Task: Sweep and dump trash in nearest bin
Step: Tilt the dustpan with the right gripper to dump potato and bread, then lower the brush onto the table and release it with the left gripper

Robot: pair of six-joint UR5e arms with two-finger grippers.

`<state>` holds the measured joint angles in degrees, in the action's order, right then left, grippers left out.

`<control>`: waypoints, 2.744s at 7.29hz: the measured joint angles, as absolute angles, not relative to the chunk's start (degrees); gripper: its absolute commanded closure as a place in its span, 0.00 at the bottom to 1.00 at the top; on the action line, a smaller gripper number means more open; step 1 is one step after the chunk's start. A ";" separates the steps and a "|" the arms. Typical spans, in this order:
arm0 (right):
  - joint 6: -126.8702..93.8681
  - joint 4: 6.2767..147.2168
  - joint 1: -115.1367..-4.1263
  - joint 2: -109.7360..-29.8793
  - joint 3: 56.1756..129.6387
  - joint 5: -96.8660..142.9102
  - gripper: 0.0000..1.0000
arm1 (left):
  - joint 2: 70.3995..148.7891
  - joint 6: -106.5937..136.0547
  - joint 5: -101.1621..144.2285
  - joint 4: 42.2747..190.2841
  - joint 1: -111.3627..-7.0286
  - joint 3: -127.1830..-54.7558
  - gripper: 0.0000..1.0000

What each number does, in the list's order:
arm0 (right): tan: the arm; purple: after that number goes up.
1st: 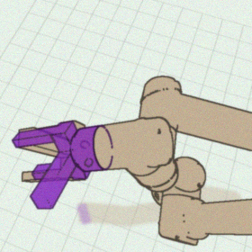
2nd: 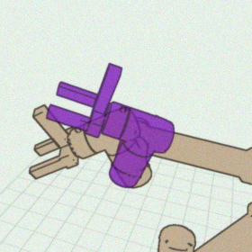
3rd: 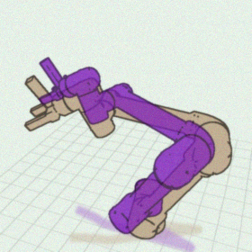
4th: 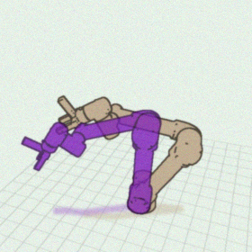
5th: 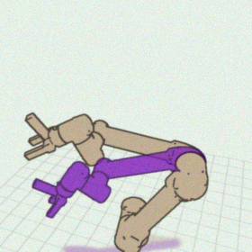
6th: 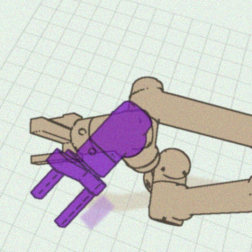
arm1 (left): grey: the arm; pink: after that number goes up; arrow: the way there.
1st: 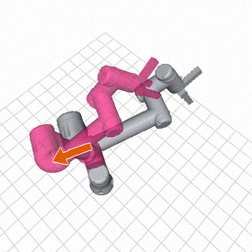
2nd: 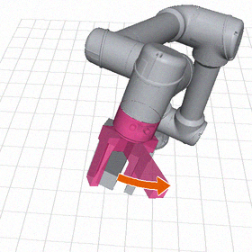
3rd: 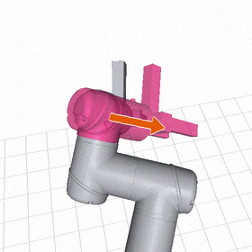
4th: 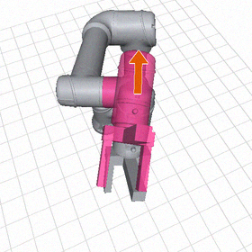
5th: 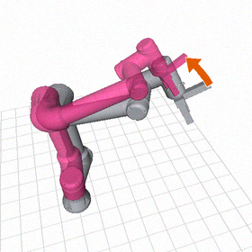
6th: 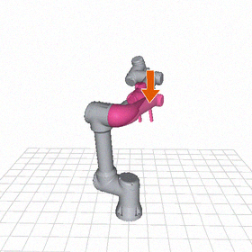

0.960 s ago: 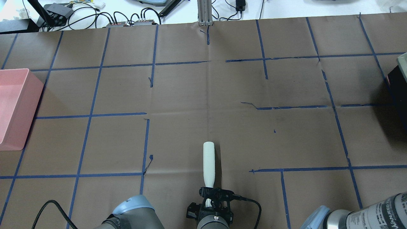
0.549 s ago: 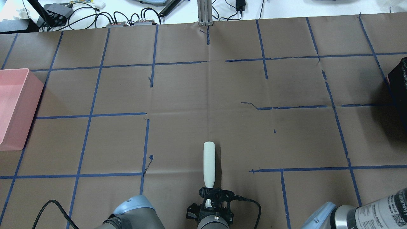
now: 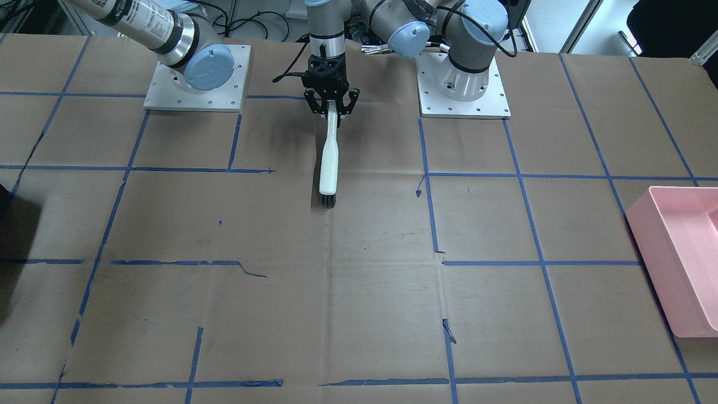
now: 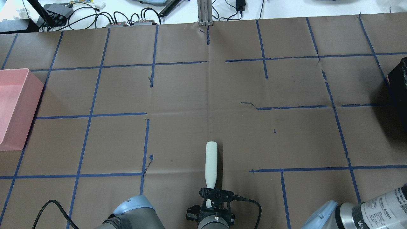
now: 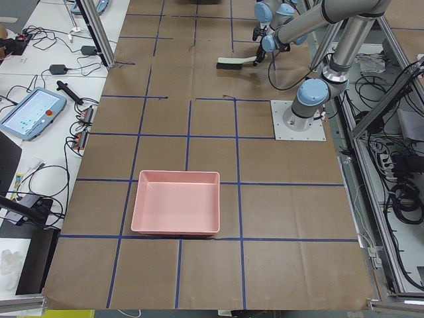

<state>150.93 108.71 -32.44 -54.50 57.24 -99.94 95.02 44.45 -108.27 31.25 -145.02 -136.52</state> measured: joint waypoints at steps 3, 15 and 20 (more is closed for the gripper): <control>149.47 112.77 -33.49 -54.68 57.41 -106.52 0.98 | 95.01 43.94 -108.59 31.36 -144.96 -136.50 0.41; 147.21 127.04 -37.32 -60.73 68.89 -118.34 0.96 | 89.68 37.92 -99.71 31.69 -141.27 -132.19 0.01; 147.25 137.49 -37.38 -63.24 75.31 -120.22 0.95 | 83.86 20.81 -99.62 40.64 -129.20 -130.00 0.03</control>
<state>147.25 137.49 -37.38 -63.24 75.31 -120.22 83.86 20.81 -99.62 40.64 -129.20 -130.00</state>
